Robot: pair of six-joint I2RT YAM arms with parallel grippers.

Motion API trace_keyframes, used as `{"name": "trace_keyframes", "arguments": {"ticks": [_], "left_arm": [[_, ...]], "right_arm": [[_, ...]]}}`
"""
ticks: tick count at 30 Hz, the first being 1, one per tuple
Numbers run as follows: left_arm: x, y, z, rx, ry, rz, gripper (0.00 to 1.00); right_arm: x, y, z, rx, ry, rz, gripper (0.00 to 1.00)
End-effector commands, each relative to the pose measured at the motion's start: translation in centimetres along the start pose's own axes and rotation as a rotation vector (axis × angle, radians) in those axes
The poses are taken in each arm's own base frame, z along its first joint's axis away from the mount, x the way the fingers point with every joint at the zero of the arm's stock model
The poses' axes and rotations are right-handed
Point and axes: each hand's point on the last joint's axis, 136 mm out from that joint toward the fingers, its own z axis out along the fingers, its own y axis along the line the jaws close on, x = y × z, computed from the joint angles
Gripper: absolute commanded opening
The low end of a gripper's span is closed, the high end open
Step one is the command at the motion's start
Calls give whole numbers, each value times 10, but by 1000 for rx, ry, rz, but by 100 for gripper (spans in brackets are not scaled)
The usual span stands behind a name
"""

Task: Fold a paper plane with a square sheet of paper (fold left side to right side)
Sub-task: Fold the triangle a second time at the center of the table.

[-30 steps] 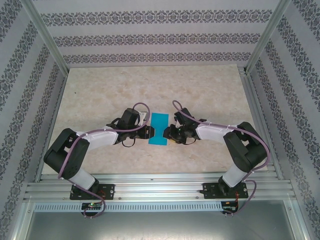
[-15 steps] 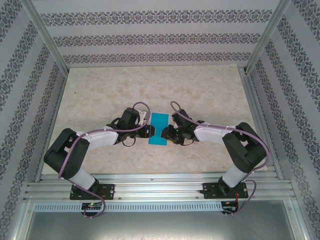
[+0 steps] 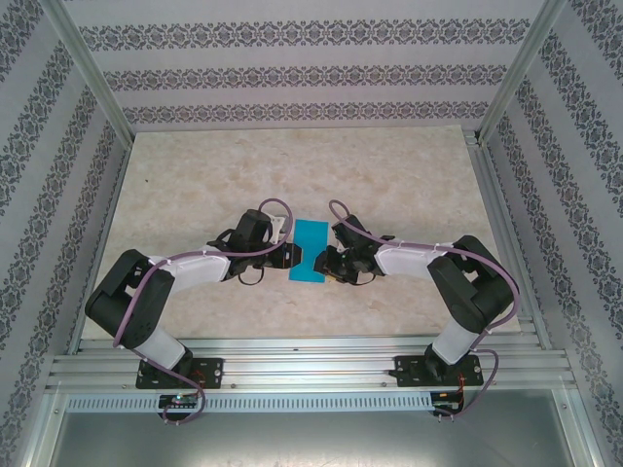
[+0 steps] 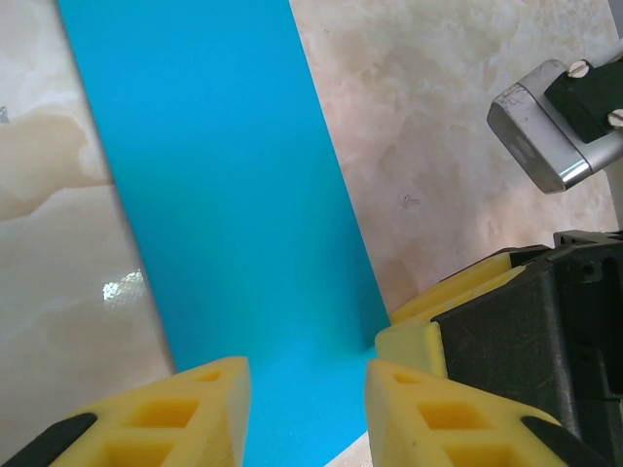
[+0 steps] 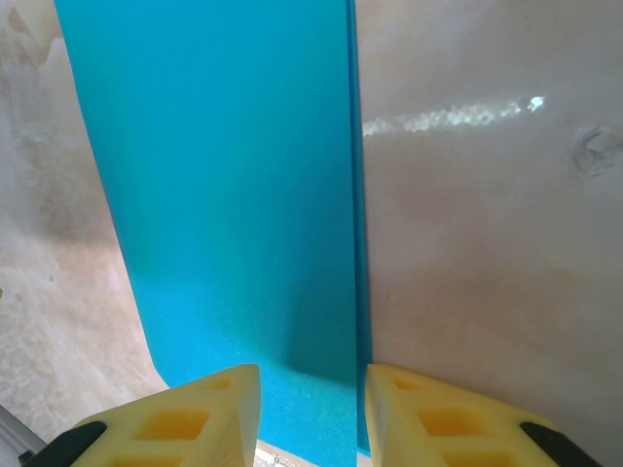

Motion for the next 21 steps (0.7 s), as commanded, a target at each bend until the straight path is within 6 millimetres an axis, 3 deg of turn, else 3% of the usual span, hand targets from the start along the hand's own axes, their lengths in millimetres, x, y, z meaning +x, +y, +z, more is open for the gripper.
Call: {"name": "trace_keyframes", "arguments": {"ticks": [1, 9, 21], "left_arm": [[-6, 4, 1, -3, -25, 17, 37], [-7, 2, -1, 5, -31, 37, 38], [4, -6, -20, 24, -81, 200, 42]], "right_arm": [[-1, 9, 2, -16, -1, -10, 32], [-5, 18, -6, -42, -22, -14, 30], [-15, 33, -19, -118, -57, 25, 27]]}}
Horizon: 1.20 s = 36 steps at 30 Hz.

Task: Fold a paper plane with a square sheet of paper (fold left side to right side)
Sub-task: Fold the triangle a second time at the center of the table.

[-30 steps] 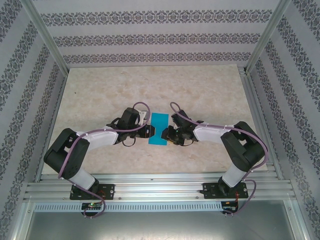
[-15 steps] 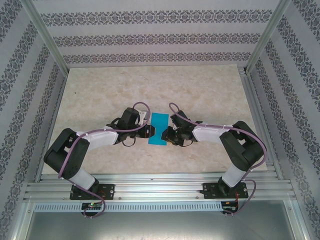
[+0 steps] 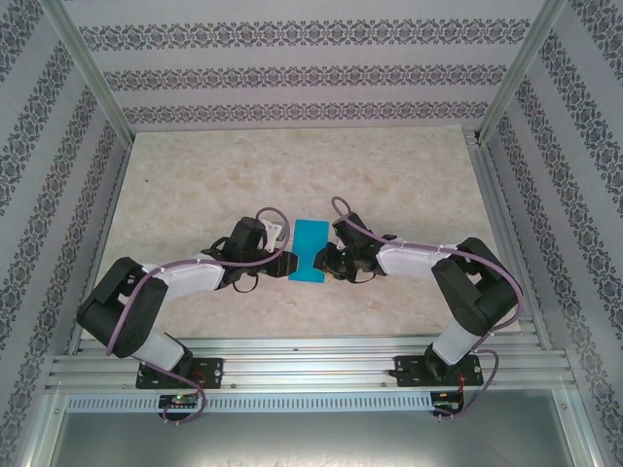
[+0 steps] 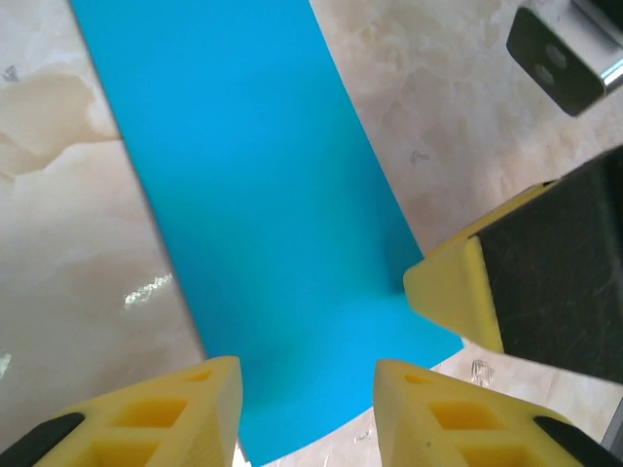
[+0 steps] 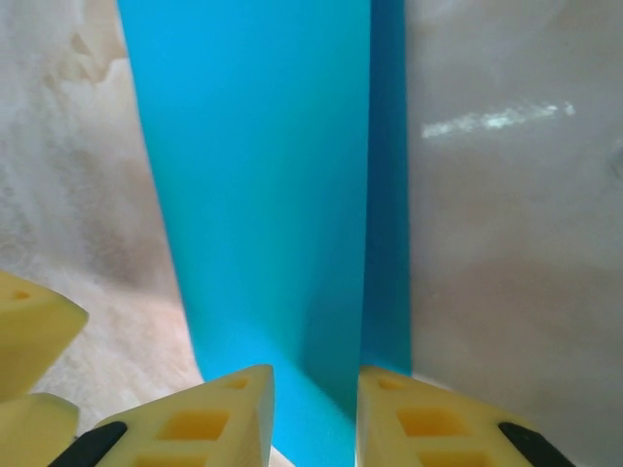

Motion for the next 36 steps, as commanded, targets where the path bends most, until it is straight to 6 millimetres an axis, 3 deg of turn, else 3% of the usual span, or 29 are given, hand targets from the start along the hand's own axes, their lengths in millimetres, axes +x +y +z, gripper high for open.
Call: {"name": "trace_keyframes", "arguments": {"ticks": [1, 7, 17, 22, 36], "left_arm": [[-14, -10, -11, 20, -79, 121, 43], [-7, -20, -17, 46, -89, 210, 46], [16, -66, -14, 145, -64, 460, 57], [22, -70, -1, 115, -34, 516, 58], [14, -63, 29, -46, -38, 585, 61]], "right_arm": [[-11, 22, -11, -76, -38, 7, 27], [-14, 27, -14, -97, -43, 18, 27], [-21, 34, -20, -152, -44, 86, 27], [-27, 40, -24, -171, -48, 96, 27], [-38, 47, -21, -175, -39, 92, 24]]}}
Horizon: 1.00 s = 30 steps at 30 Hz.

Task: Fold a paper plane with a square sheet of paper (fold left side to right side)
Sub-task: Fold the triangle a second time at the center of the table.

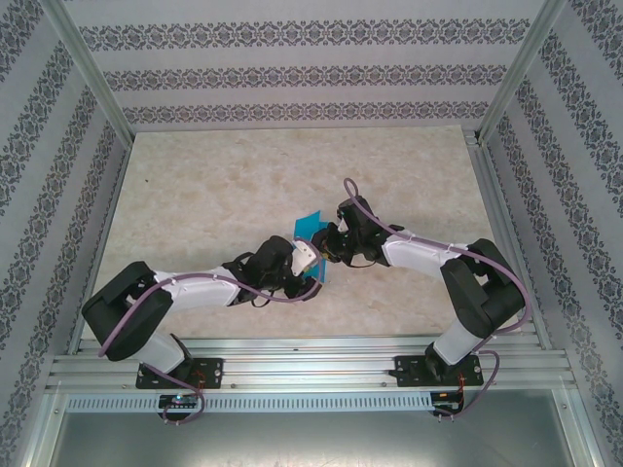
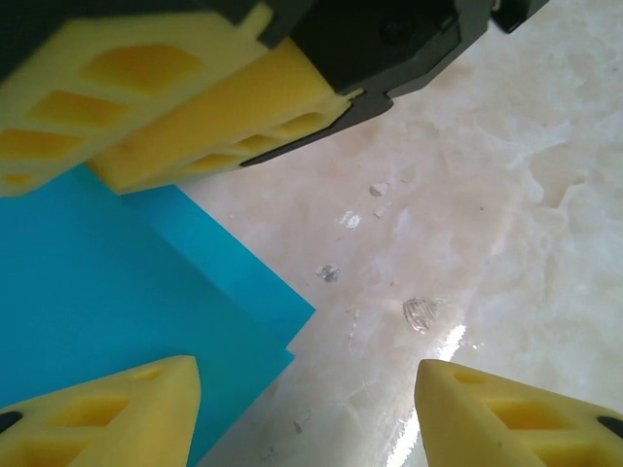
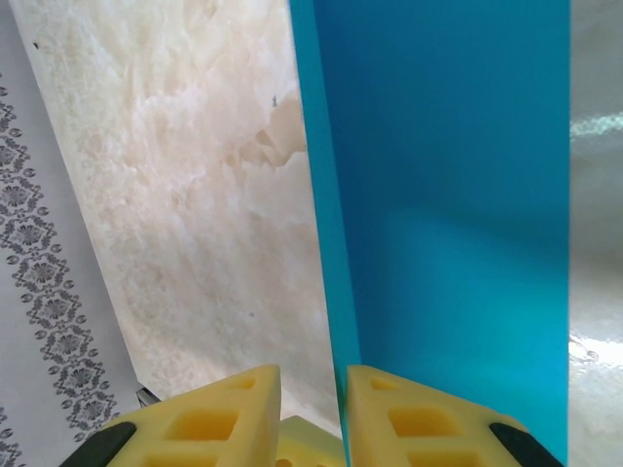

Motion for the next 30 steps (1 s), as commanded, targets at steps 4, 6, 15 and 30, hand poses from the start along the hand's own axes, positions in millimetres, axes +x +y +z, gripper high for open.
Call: {"name": "trace_keyframes", "arguments": {"ticks": [4, 6, 15, 30], "left_arm": [[-17, 18, 7, -138, -37, 24, 54], [-18, 21, 7, -156, -38, 15, 45], [-21, 16, 0, -134, -37, 13, 15], [-26, 22, -4, -5, -25, -44, 0]], "right_arm": [[-1, 0, 2, -6, 8, 6, 24], [-1, -1, 2, -4, 9, 6, 24], [0, -13, 2, 49, 8, -15, 23], [-19, -16, -30, 86, -94, -104, 32]]}}
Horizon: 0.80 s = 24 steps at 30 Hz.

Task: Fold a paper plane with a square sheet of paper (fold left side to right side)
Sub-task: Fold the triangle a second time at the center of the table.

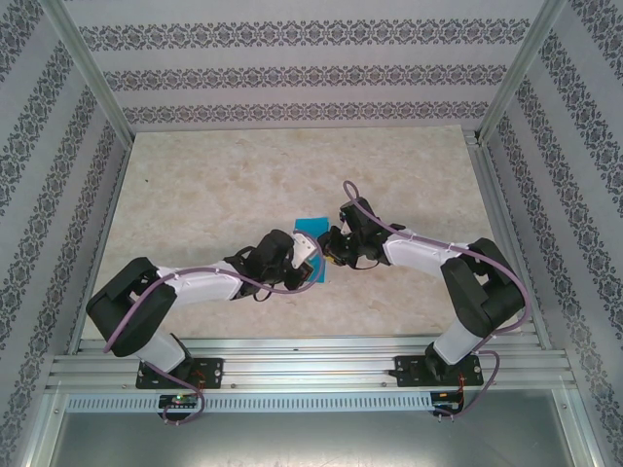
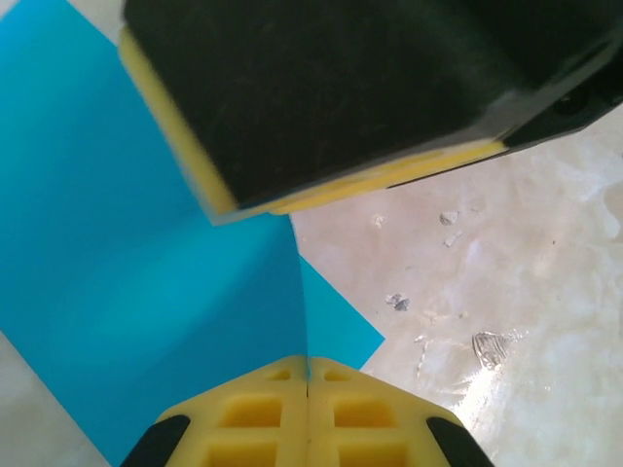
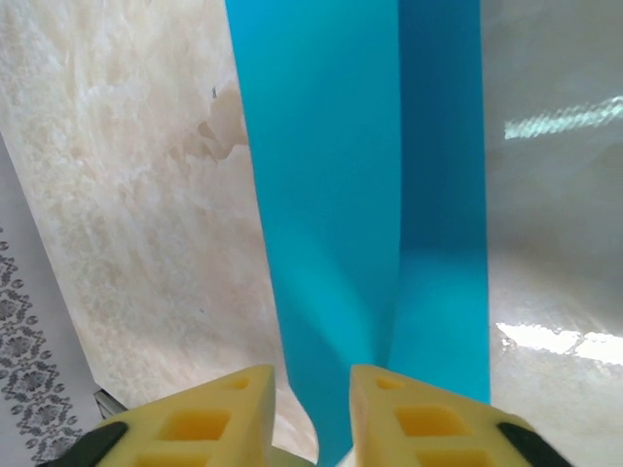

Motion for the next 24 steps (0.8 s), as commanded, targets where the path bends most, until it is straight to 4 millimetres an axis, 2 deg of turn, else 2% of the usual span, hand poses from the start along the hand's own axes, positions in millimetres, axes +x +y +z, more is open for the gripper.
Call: {"name": "trace_keyframes", "arguments": {"ticks": [1, 4, 6, 12, 17, 24], "left_arm": [[-15, 0, -4, 59, -23, -15, 0], [-16, 6, -5, 98, -25, -58, 0], [-15, 11, -5, 118, -24, -85, 0], [-16, 23, -3, 154, -36, -148, 0], [-12, 37, -6, 135, -27, -186, 0], [-5, 50, -9, 127, -22, -229, 0]], "right_arm": [[-18, 4, -27, 4, -101, -77, 34], [-18, -1, -34, 7, -107, -122, 36], [-12, -6, -30, 12, -86, -149, 35], [21, -18, -5, 31, 1, -174, 19], [41, -25, 15, 49, 55, -169, 10], [53, -39, 32, 109, 104, -165, 7]]}}
